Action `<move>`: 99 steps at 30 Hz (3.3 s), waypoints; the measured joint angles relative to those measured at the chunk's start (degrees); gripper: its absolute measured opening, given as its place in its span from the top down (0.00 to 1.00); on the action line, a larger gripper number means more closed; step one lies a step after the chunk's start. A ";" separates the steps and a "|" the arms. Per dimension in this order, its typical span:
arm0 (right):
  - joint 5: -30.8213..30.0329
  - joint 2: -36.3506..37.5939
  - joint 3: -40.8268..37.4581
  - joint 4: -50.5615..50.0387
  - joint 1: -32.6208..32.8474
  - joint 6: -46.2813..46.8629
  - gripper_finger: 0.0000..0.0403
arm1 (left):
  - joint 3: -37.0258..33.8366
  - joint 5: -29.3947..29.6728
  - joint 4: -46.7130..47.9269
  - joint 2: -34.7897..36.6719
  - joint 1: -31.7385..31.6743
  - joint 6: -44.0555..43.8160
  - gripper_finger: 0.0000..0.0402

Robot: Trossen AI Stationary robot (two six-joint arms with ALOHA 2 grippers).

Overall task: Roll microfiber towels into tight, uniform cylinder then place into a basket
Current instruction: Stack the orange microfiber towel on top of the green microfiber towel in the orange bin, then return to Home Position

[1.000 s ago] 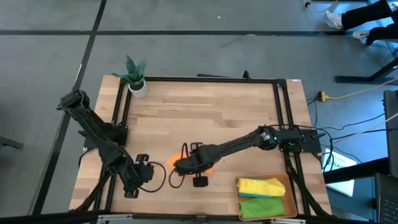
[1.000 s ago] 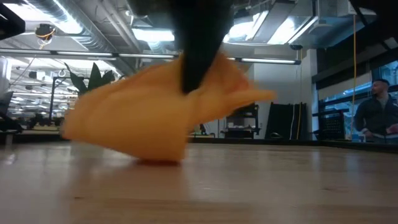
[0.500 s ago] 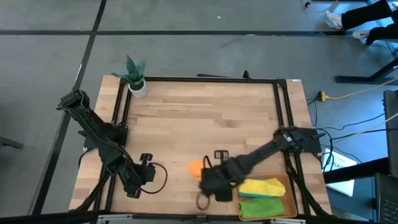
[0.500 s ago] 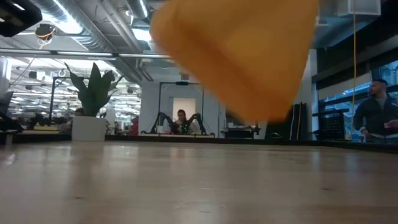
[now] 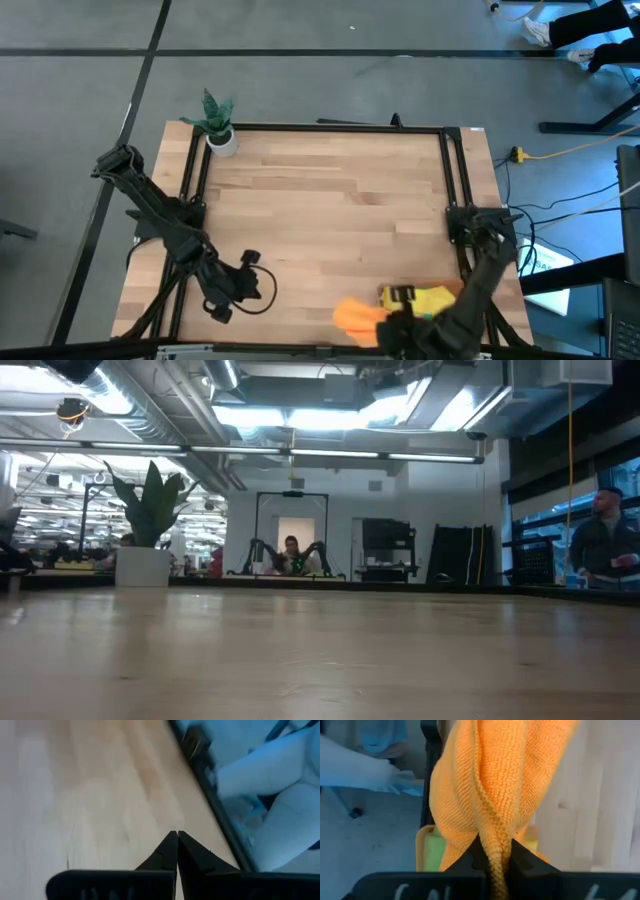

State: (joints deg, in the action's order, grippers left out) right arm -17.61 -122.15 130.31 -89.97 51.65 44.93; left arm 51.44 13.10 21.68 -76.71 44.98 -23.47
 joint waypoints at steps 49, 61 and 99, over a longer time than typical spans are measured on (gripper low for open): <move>11.86 0.22 -30.74 11.98 9.14 21.96 0.54 | 0.00 0.79 -19.72 -0.59 -3.73 20.96 1.00; 23.24 0.22 -30.74 10.73 7.97 22.23 0.43 | 0.00 0.79 -19.68 -0.57 -3.73 20.90 1.00; -17.42 5.47 -12.69 0.03 -9.00 -9.13 0.84 | -0.02 16.73 -2.12 16.63 -4.66 22.55 1.00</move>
State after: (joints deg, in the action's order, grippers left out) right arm -35.03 -116.67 117.62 -89.93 42.64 35.80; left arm 51.42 29.83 19.56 -60.08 40.33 -0.92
